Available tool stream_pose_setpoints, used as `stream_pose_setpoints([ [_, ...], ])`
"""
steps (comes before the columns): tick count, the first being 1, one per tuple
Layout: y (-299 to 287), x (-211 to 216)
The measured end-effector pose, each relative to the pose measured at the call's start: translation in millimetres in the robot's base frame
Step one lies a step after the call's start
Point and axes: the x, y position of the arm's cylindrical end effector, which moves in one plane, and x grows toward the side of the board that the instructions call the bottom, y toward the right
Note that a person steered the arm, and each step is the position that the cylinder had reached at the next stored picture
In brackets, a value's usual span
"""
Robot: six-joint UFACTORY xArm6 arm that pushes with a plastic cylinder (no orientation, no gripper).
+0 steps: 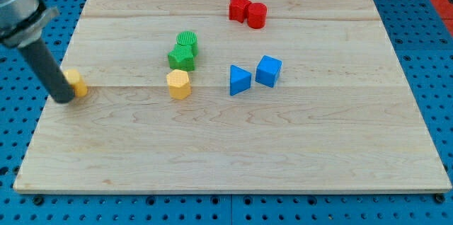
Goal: Locate the yellow heart towards the top left side of the board
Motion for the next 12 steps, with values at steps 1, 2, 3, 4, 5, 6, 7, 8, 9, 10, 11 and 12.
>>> stream_pose_setpoints([
  [1, 3, -44],
  [2, 26, -71],
  [3, 75, -74],
  [4, 65, -118],
  [5, 49, -127],
  [6, 54, -107],
  [7, 14, -107],
  [8, 7, -104],
  [9, -16, -104],
  [10, -12, -133],
  [11, 0, -157],
  [12, 8, -148],
])
